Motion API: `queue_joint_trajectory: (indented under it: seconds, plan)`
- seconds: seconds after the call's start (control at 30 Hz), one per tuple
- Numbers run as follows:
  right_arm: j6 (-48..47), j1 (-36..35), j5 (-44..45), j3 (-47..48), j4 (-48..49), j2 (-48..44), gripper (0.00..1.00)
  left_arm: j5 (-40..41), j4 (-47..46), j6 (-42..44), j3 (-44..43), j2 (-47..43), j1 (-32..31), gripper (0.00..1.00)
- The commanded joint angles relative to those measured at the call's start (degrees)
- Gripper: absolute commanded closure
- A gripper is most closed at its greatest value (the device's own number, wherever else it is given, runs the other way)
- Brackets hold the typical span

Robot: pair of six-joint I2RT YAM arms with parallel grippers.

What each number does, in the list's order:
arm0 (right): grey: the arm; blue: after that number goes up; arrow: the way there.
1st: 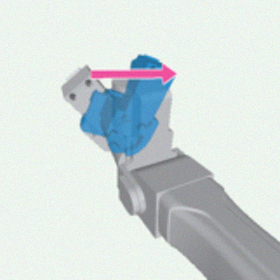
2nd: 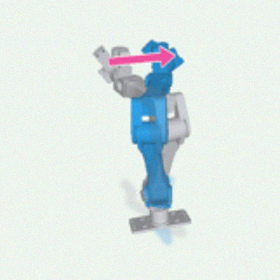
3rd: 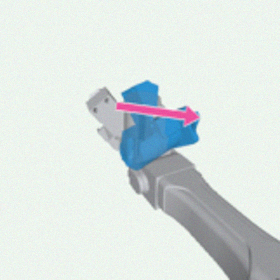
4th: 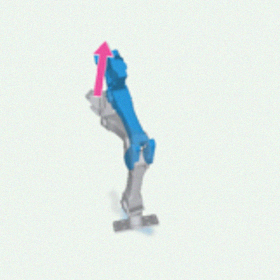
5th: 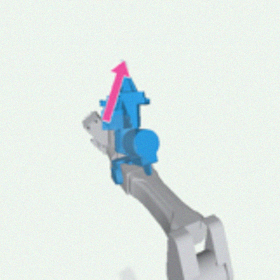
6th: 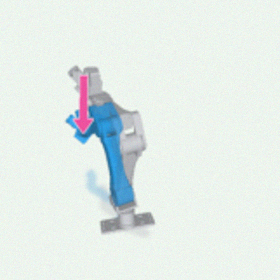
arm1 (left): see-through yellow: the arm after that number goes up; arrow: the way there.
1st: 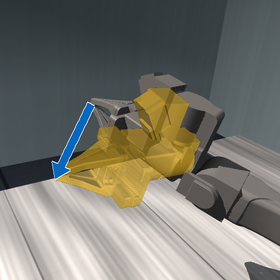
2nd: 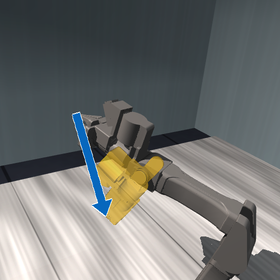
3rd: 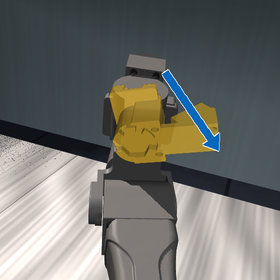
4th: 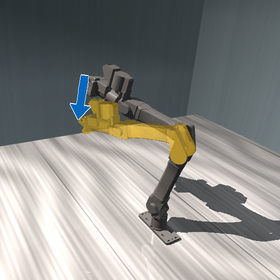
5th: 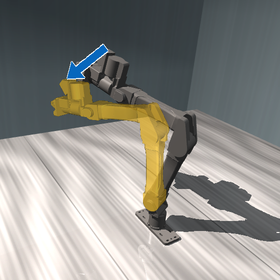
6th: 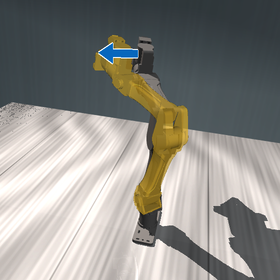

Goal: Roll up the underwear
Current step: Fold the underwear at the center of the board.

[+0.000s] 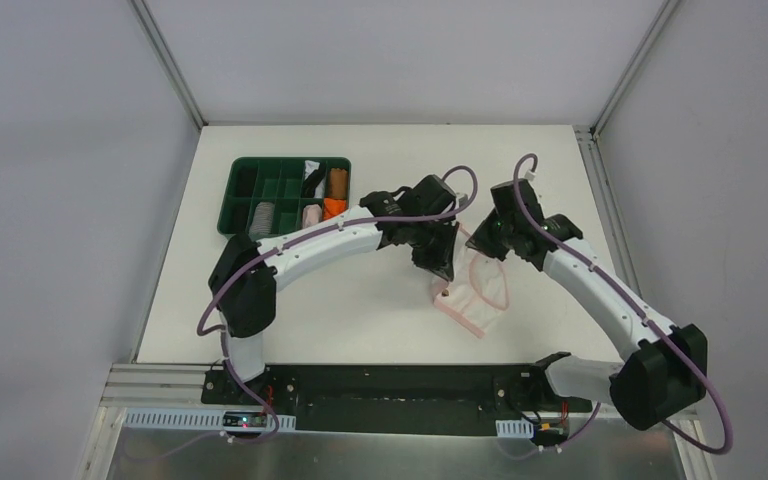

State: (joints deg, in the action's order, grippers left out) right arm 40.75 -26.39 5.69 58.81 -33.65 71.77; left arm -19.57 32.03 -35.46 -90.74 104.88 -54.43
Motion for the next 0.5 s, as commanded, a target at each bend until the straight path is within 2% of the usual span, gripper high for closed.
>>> queue_joint_trajectory:
  seconds: [0.0, 0.2, 0.47]
  plan:
    - [2.1, 1.5, 1.2, -2.3, -0.1, -5.7, 1.0, -2.0, 3.7, -0.6, -6.6, 2.0, -2.3, 1.0]
    - [2.5, 3.2, 2.2, -5.2, -1.6, -10.8, 1.0, -2.5, 5.6, 0.1, -10.3, 4.6, -2.6, 1.0]
    - [3.7, 5.9, 2.7, -14.7, -2.2, -16.4, 1.0, -5.3, 5.9, 0.0, -12.5, 10.3, -4.5, 1.0]
